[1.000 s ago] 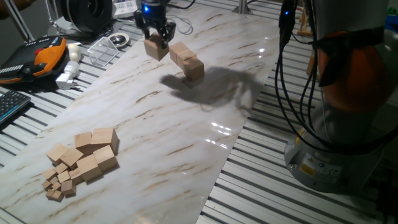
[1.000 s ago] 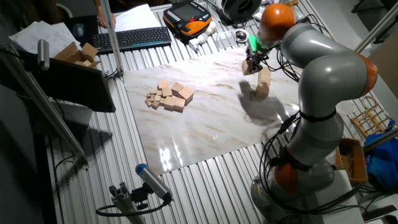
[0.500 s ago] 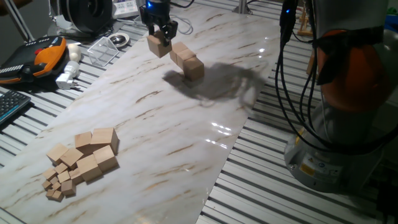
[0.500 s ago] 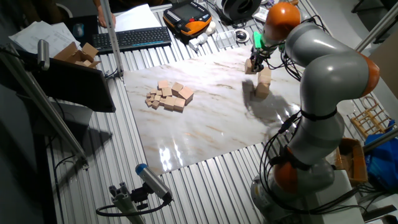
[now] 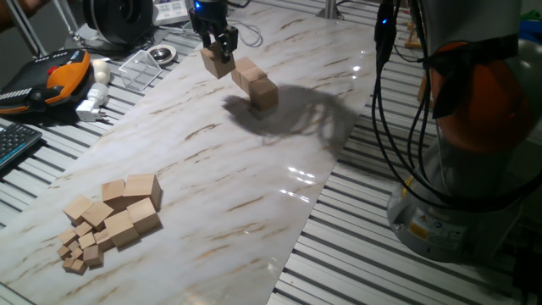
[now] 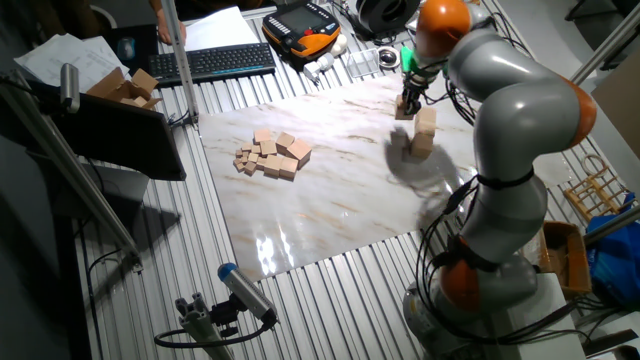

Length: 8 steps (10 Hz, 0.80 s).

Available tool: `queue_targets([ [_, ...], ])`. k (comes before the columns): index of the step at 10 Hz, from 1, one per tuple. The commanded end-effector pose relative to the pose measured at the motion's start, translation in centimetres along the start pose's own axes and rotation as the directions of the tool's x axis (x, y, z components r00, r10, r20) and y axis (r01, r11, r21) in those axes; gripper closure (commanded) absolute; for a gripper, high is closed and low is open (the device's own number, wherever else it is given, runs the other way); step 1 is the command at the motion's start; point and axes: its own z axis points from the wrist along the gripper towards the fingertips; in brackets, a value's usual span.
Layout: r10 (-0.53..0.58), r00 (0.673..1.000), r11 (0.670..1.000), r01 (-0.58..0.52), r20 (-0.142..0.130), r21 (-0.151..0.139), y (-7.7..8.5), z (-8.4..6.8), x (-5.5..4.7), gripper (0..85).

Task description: Stack the blocks into a cross shape

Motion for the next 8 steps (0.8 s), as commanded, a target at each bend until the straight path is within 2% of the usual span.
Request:
queue_targets([
  [1,0.007,1.0,1.0,-0.007,0.012,0.004,0.0,0.0,0.0,85.0],
  [3,0.01,1.0,1.0,-0.01,0.009,0.009,0.0,0.0,0.0,85.0],
  [4,0.005,1.0,1.0,-0.005,0.009,0.001,0.2,0.1,-0.9,85.0],
  [6,-0.016,1.0,1.0,0.016,0.0,-0.017,0.4,0.2,-3.9,85.0],
  [8,-0.031,0.999,0.999,0.03,-0.022,-0.026,0.4,0.2,-7.7,85.0],
])
